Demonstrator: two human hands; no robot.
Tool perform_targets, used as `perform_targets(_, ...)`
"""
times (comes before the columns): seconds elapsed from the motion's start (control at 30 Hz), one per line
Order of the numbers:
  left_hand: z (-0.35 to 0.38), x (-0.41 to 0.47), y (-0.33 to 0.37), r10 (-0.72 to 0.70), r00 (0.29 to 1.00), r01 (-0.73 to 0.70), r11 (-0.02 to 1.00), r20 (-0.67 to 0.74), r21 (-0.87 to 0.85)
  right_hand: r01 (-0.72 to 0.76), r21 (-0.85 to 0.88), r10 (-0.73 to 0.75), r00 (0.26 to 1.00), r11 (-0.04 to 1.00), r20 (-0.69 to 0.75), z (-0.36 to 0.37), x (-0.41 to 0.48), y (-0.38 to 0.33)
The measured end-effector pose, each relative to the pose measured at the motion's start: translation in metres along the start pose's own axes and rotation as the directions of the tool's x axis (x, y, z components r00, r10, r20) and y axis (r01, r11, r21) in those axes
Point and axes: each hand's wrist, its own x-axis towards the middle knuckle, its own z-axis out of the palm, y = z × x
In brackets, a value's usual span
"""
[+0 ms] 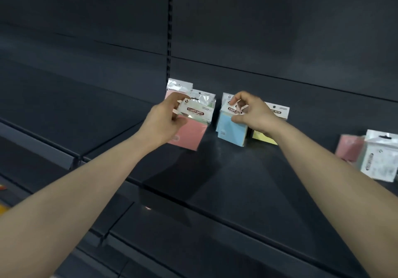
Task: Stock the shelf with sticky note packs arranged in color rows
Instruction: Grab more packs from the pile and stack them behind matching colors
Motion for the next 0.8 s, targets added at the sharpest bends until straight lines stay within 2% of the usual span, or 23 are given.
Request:
perform_targets(0.13,-0.001,0.009,-0.015,-0.022,0.999,0.023,0.999,0.025,-0.045,0.170,-0.346,-0.199,0.979,0.923,-0.050,0.015,0.016,0.006)
perform_targets(0.23,-0.004,0.016,-0.023,-0.008,0.999,0.011,0.998,0.050,-0.054,0.214,-0.486,-0.280,0.958,0.847,-0.068,0.020,0.025,0.015)
perform_targets(0.57,-0.009,0.036,-0.037,0.051,0.989,-0.041,0.996,0.140,-0.073,0.166,-0.590,-0.329,0.927,0.790,-0.181,0.035,0.030,0.025)
perform_targets(0.8,-0.006,0.044,-0.041,0.071,0.989,-0.056,0.991,0.133,-0.118,0.123,-0.655,-0.261,0.958,0.746,-0.117,0.033,0.023,0.026)
